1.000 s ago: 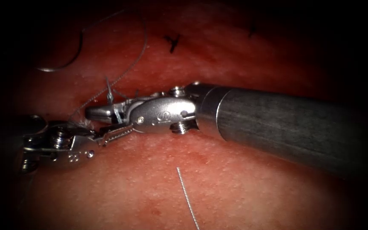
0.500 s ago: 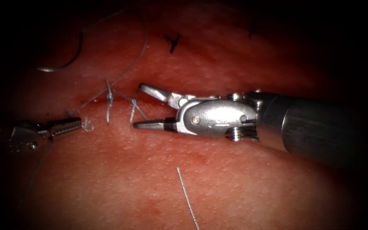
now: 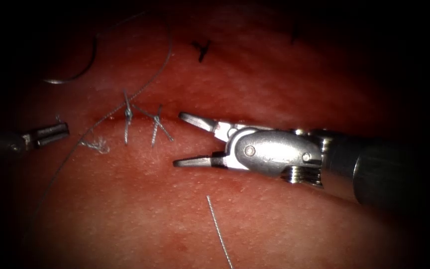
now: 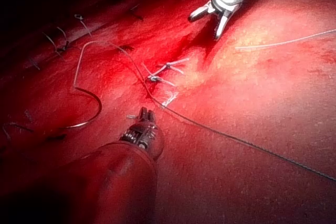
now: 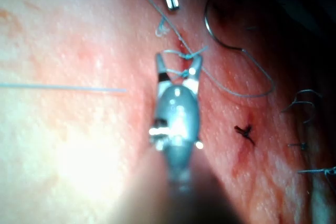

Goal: Wound Closure

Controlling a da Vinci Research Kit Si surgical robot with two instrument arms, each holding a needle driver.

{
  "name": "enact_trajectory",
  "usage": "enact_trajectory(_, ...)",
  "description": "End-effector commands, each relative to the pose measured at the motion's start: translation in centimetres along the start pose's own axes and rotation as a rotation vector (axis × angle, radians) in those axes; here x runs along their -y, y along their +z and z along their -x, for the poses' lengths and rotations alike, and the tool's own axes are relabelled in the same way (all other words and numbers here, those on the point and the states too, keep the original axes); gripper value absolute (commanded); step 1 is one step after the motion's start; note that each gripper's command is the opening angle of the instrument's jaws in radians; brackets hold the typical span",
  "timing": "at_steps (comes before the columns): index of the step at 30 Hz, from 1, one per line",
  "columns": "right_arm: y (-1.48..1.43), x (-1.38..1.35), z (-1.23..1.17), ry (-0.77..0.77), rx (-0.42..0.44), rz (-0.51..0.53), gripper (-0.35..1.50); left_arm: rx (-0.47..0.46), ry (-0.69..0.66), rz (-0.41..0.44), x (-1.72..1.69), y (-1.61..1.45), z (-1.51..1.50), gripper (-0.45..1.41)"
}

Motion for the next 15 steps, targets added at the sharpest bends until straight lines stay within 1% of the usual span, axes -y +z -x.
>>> enact_trajectory(1,0.09,-0.02,-0.02,0.006,-0.003,-0.001,0.86,0.007,-0.037,0.009,0.02,0.08,0.09,-0.05)
enact_trajectory(3,0.09,-0.02,-0.03,0.019,-0.003,-0.002,0.86,0.022,-0.073,0.026,0.04,0.05,0.21,0.07)
enact_trajectory(6,0.09,-0.01,-0.05,0.026,-0.003,-0.002,0.86,0.059,-0.147,0.053,0.03,0.01,0.44,0.36)
enact_trajectory(7,0.09,-0.01,-0.05,0.026,-0.002,-0.002,0.86,0.076,-0.175,0.064,0.02,-0.01,0.52,0.57)
enact_trajectory(8,0.09,-0.01,-0.05,0.026,-0.003,-0.002,0.86,0.091,-0.206,0.071,0.0,-0.03,0.58,0.71)
enact_trajectory(10,0.08,-0.01,-0.05,0.032,-0.003,-0.003,0.86,0.117,-0.229,0.087,-0.02,-0.06,0.68,0.91)
enact_trajectory(12,0.06,-0.01,-0.05,0.031,-0.003,-0.004,0.86,0.126,-0.235,0.095,-0.04,-0.11,0.72,0.99)
enact_trajectory(15,0.02,-0.02,-0.04,0.032,-0.002,-0.006,0.86,0.122,-0.244,0.111,-0.05,-0.21,0.7,1.01)
